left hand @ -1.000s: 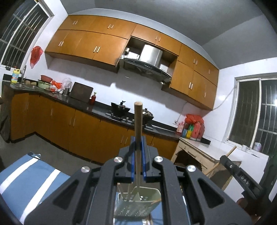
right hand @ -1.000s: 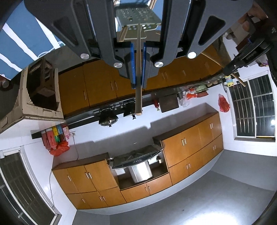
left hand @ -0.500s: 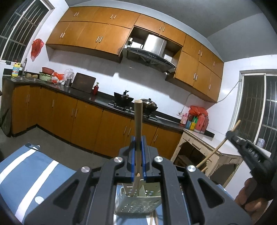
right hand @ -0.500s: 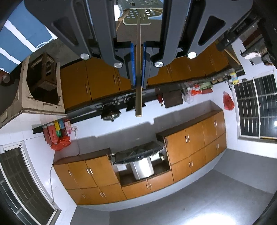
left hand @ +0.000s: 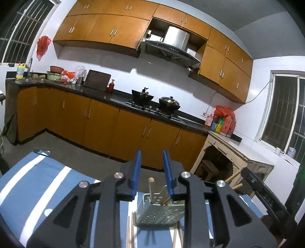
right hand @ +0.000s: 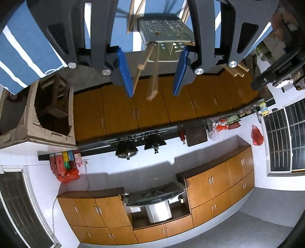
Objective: Organize utensils
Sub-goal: 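Lower the chopsticks into the holder and open both tools, then move back to the table and grasp a chopstick with each tool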
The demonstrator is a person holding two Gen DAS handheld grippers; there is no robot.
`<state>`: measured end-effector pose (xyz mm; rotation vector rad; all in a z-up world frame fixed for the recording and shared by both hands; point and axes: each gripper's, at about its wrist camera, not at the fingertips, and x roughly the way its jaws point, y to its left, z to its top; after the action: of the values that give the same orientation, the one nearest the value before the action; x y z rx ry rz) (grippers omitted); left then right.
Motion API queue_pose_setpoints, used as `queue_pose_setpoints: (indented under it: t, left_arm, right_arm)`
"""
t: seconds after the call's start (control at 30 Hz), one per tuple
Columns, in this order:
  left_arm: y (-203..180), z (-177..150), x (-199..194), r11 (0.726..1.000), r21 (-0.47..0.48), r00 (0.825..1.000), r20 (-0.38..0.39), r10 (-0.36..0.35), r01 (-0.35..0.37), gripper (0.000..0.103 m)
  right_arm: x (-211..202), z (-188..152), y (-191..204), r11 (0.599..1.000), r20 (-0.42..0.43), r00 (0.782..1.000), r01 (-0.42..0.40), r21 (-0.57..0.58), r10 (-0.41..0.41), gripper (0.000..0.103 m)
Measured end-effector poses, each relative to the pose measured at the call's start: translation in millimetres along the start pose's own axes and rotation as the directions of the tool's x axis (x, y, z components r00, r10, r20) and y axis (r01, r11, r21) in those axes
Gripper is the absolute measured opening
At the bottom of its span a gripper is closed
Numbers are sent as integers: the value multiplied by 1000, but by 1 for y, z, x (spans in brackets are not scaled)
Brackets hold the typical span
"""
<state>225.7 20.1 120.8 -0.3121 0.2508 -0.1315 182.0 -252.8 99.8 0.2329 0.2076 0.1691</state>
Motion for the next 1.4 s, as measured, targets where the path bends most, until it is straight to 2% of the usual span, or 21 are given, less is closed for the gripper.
queue_pose_setpoints:
  t: [0.17,0.27,0.37,0.47,0.5,0.6,0.67,0.73,0.87,0.97,1.0,1.03,1.07,1.2,1.27,1.4]
  left_arm:
    - [12,-5,-21,999,12,999,-8,33,-33,30]
    - [23,-18,-34,998,25,997,-37,63,-62,31]
    - [36,-38,-41,994,48,992,-74,104,-101,32]
    - [50,-67,-39,988,67,979,-142,146,-138,33]
    - [56,-77,-34,986,70,971,-179,159,-148,33]
    - [68,-104,-23,982,93,946,-267,186,-167,33]
    - [71,-126,-14,979,118,920,-340,194,-163,33]
    - [72,-140,-9,980,138,904,-385,188,-145,33]
    - [67,-162,-5,980,171,883,-440,166,-99,33]
    - [63,-171,-1,983,170,870,-471,146,-72,33]
    - [63,-174,0,984,165,865,-482,137,-64,33]
    - [60,-175,2,986,158,860,-493,128,-56,33]
    - [59,-177,3,987,151,856,-502,120,-49,32]
    - [55,-184,6,991,136,842,-532,90,-20,30]
    - [51,-189,8,990,139,833,-549,75,2,27]
    - [43,-198,12,987,160,811,-582,68,32,21]
  right_arm:
    - [-21,-13,-12,1000,-26,1000,14,26,-13,44]
    - [-28,-33,-19,999,-80,996,50,-1,-49,44]
    - [-25,-62,-29,997,-173,982,77,-2,-76,44]
    - [-13,-93,-41,994,-288,952,109,15,-100,44]
    - [-6,-105,-42,994,-339,936,108,21,-95,44]
    - [14,-137,-38,995,-478,874,99,1,-87,44]
    - [25,-156,-34,996,-550,832,85,-14,-78,42]
    - [31,-169,-29,997,-590,804,69,-18,-66,38]
    - [40,-185,-15,996,-632,770,56,-66,-85,36]
    - [41,-190,-11,989,-617,775,63,-137,-135,28]
    - [41,-191,-10,984,-613,774,68,-166,-157,15]
    - [40,-191,-12,981,-608,776,75,-177,-169,10]
    - [40,-190,-14,983,-608,776,79,-168,-166,9]
    - [39,-182,-43,971,-586,774,202,-129,-239,8]
    - [37,-179,-57,965,-586,771,247,-87,-250,8]
    - [34,-179,-65,965,-585,773,253,-73,-247,8]
